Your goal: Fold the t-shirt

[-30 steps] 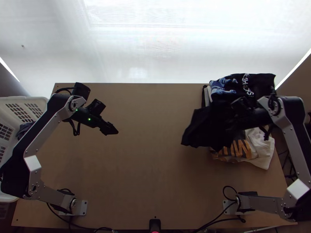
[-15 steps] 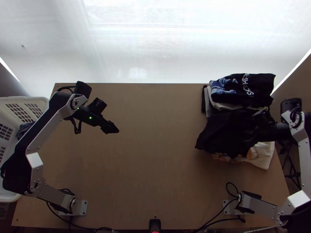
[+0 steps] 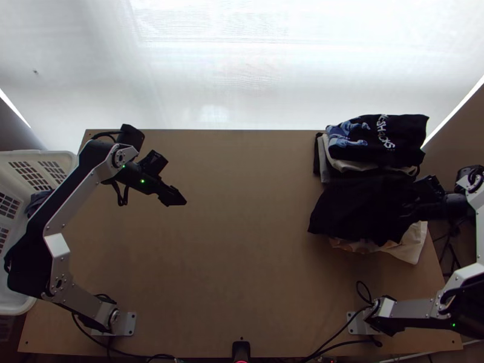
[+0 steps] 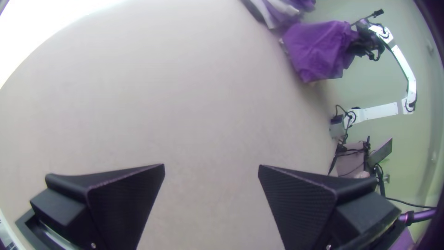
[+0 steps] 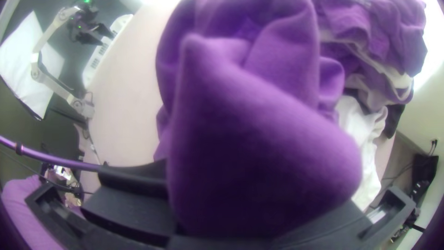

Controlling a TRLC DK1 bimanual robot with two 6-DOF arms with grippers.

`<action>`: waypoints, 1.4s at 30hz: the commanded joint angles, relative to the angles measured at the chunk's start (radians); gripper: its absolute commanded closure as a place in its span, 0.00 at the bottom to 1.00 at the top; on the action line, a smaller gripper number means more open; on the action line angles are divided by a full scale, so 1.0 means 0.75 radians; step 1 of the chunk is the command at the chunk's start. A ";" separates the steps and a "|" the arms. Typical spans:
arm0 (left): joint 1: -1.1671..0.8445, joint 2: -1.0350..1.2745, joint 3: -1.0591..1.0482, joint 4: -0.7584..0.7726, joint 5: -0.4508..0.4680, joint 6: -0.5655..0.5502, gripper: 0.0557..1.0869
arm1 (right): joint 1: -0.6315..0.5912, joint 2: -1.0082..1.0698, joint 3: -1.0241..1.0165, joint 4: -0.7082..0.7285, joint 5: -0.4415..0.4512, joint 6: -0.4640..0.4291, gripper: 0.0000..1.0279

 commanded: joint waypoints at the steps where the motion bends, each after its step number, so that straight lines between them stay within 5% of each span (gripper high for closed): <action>1: 0.004 0.004 0.018 -0.018 -0.010 0.004 0.04 | -0.116 0.211 0.015 0.058 0.084 -0.103 0.97; 7: 0.014 0.000 0.024 -0.039 -0.030 0.010 0.04 | -0.220 0.397 0.058 0.219 0.154 -0.109 0.97; 21: -0.018 0.013 0.038 -0.049 -0.034 -0.019 0.05 | -0.284 0.559 0.199 0.270 0.248 -0.129 0.97; 22: -0.022 0.015 0.041 -0.049 -0.036 -0.023 0.05 | -0.284 0.559 0.193 0.268 0.248 -0.125 0.93; 23: -0.024 0.015 0.043 -0.049 -0.036 -0.029 0.04 | -0.284 0.557 0.185 0.268 0.248 -0.123 0.76; 25: -0.026 0.017 0.047 -0.049 -0.036 -0.031 0.04 | -0.284 0.551 0.173 0.252 0.256 -0.115 0.21; 26: -0.029 0.019 0.051 -0.049 -0.036 -0.035 0.04 | -0.282 0.551 0.168 0.238 0.287 -0.096 0.02; 35: -0.033 0.027 0.057 -0.034 -0.036 -0.058 0.04 | -0.312 0.285 0.085 0.225 0.291 -0.076 0.03; 42: -0.031 0.029 0.045 -0.018 -0.036 -0.072 0.04 | -0.261 -0.131 0.027 0.479 0.293 0.079 0.04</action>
